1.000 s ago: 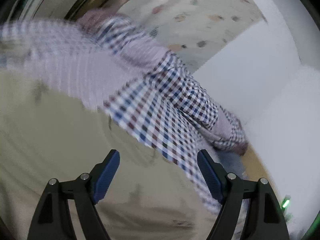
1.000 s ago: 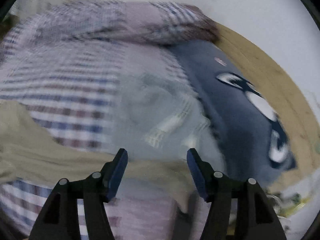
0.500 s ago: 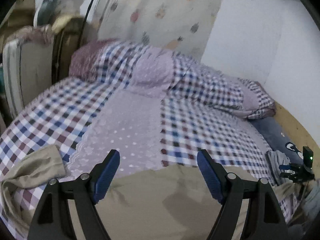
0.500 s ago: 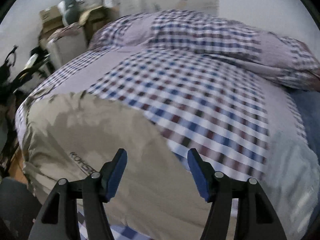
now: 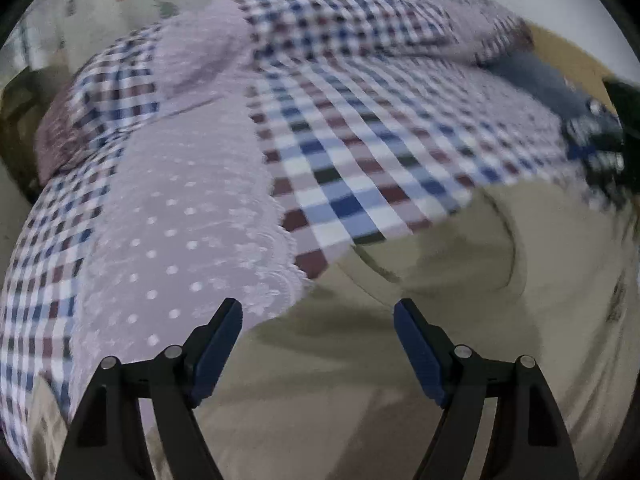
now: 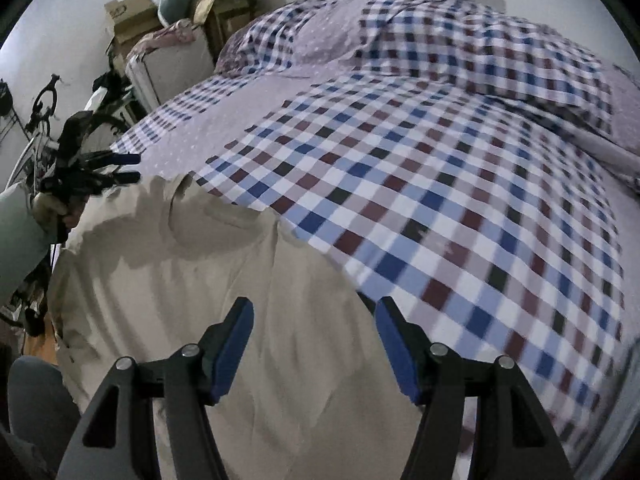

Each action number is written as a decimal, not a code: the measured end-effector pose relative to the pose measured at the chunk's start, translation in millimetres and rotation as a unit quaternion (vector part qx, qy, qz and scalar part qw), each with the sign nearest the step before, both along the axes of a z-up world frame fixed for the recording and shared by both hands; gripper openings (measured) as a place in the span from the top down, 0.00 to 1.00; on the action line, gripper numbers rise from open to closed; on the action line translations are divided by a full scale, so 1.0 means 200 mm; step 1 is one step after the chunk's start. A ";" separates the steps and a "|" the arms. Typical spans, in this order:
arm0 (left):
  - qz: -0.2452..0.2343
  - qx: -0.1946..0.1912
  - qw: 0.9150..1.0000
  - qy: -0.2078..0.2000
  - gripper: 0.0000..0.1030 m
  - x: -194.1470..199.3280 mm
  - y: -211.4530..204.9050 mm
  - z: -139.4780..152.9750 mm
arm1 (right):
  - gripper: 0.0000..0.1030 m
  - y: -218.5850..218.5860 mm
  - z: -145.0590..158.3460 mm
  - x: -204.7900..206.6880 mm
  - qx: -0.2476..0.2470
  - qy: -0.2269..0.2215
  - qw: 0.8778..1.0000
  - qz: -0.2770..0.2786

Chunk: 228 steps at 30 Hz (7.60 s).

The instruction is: Fold clothes

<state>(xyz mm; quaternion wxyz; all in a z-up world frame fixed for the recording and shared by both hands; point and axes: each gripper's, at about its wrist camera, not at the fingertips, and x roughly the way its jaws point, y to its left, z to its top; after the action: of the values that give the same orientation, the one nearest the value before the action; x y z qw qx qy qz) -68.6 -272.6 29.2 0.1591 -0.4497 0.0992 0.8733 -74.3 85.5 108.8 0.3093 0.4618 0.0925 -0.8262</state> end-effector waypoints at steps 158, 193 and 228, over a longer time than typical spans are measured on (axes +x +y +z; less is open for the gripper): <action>0.313 0.233 0.908 0.155 0.14 1.62 -0.49 0.35 | 0.23 0.01 -0.03 1.67 -0.115 0.082 0.987 -0.082; 0.483 0.245 0.835 0.093 0.14 1.95 -0.94 0.01 | 1.00 0.16 -0.09 1.93 -0.101 0.003 0.987 -0.125; 0.484 0.245 0.837 0.066 0.14 1.86 -0.91 -0.01 | 0.97 0.45 -0.24 2.04 -0.061 -0.083 0.988 -0.118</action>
<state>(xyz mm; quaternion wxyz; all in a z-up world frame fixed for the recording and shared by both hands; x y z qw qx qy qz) 302.7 -453.7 27.6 -0.1862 -0.3278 -0.3382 0.8623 333.5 175.4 61.7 0.2441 0.5164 -0.0388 -0.8199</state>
